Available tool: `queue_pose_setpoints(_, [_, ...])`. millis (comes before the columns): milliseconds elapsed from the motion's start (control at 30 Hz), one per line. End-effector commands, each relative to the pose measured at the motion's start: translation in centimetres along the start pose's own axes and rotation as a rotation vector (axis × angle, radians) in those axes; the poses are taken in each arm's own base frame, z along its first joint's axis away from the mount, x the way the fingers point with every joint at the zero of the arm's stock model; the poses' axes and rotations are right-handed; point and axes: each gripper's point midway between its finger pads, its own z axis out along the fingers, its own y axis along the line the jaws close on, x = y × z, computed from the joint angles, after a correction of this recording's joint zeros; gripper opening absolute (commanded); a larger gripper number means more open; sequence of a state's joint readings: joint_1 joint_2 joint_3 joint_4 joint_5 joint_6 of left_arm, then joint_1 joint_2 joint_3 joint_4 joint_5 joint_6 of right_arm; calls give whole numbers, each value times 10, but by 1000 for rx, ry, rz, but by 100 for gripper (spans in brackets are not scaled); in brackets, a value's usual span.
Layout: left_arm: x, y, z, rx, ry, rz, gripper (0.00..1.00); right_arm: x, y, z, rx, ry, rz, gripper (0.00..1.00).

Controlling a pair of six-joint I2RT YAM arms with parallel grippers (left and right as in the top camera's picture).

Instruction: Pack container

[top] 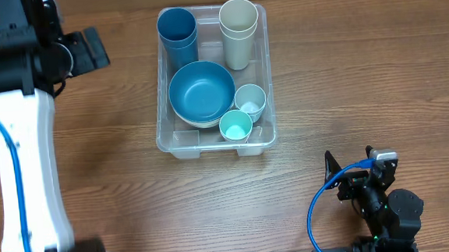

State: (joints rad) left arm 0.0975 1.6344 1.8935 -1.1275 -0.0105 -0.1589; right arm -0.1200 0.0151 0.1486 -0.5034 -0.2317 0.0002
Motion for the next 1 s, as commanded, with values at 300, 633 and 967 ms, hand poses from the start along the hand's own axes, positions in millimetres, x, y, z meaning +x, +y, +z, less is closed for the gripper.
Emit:
queue_pose_setpoints(300, [104, -7, -95, 110, -390, 302, 100, 0, 1, 0, -9, -7, -3, 100])
queue_pose_setpoints(633, [212, 4, -43, 158, -412, 311, 100, 0, 1, 0, -9, -7, -3, 100])
queue_pose_setpoints(967, [262, 7, -3, 193, -494, 307, 100, 0, 1, 0, -9, -7, -3, 100])
